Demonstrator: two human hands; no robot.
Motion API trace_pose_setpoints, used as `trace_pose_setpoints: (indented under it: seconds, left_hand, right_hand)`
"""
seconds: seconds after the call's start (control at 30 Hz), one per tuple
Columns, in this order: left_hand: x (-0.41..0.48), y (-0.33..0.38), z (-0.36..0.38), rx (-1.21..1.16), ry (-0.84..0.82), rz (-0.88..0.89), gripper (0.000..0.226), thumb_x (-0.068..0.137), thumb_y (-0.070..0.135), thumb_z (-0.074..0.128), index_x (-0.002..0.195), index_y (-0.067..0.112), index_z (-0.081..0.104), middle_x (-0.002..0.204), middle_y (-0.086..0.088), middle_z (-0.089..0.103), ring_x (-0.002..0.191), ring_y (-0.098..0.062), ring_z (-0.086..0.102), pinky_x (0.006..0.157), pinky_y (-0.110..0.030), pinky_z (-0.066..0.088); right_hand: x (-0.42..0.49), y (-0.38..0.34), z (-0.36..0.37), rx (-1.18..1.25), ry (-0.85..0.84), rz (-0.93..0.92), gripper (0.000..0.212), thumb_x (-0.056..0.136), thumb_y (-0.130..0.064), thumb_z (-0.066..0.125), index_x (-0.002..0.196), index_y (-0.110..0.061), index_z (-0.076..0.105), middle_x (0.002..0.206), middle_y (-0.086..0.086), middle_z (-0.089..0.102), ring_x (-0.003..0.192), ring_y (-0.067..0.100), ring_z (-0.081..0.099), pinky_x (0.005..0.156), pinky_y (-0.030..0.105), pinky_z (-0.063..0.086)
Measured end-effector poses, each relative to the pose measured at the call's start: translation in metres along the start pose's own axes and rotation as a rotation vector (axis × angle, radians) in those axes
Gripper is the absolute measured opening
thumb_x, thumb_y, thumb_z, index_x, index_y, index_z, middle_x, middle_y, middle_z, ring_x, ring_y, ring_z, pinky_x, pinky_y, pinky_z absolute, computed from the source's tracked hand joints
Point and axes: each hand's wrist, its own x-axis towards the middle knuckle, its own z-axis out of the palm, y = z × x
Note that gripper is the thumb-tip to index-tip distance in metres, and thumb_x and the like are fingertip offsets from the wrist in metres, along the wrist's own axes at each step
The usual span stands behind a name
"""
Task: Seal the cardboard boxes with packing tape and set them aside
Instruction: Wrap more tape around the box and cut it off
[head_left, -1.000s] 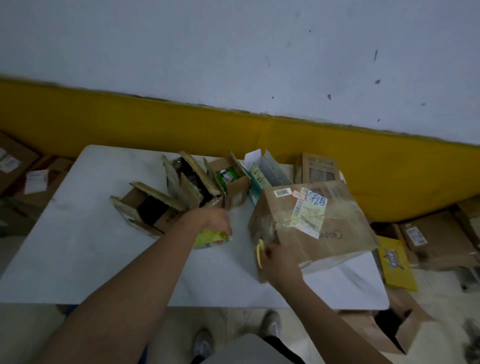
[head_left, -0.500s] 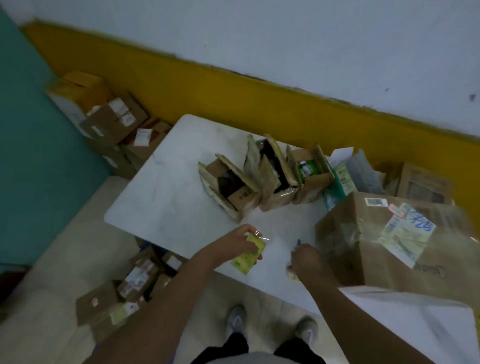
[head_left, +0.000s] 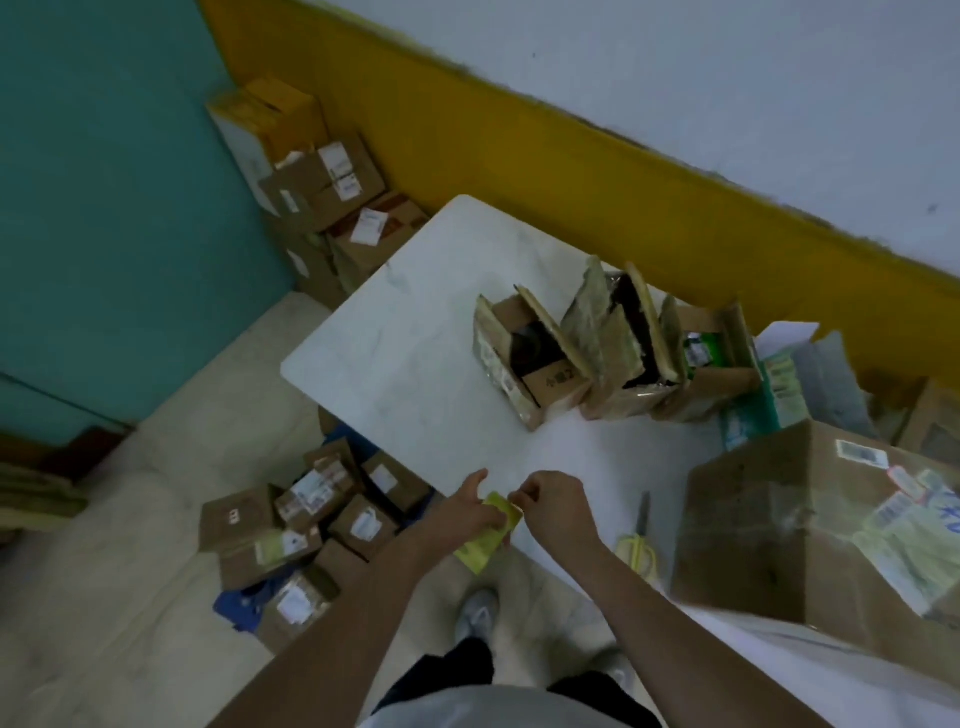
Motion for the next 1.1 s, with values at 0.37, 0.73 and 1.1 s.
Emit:
trace_pose_setpoints:
  seconds: [0.37, 0.73, 1.1]
  left_hand:
    - [0.075, -0.082, 0.013, -0.103, 0.282, -0.157, 0.089, 0.085, 0.024, 0.072, 0.152, 0.008, 0.015, 0.115, -0.006, 0.058, 0.106, -0.025, 0.056, 0.094, -0.040, 0.051]
    - [0.111, -0.094, 0.015, 0.022, 0.362, -0.132, 0.028, 0.095, 0.030, 0.060, 0.112, 0.008, 0.062, 0.112, -0.008, 0.065, 0.104, -0.023, 0.061, 0.082, -0.027, 0.045]
    - [0.113, -0.090, 0.013, -0.045, 0.338, -0.116, 0.038, 0.093, 0.024, 0.062, 0.126, 0.006, 0.057, 0.124, -0.011, 0.062, 0.115, -0.027, 0.057, 0.101, -0.039, 0.046]
  right_hand:
    - [0.044, 0.038, 0.072, -0.124, -0.129, 0.010, 0.022, 0.090, -0.020, 0.068, 0.071, -0.010, 0.064, 0.083, 0.007, 0.068, 0.080, 0.020, 0.064, 0.067, 0.029, 0.046]
    - [0.070, 0.029, 0.086, -0.471, -0.209, -0.041, 0.014, 0.096, -0.013, 0.058, 0.098, -0.003, 0.067, 0.106, 0.013, 0.067, 0.100, 0.028, 0.061, 0.074, 0.029, 0.043]
    - [0.066, 0.027, 0.072, -0.532, -0.154, 0.089, 0.034, 0.092, -0.040, 0.064, 0.104, -0.009, 0.059, 0.101, 0.005, 0.068, 0.094, 0.023, 0.067, 0.065, 0.026, 0.035]
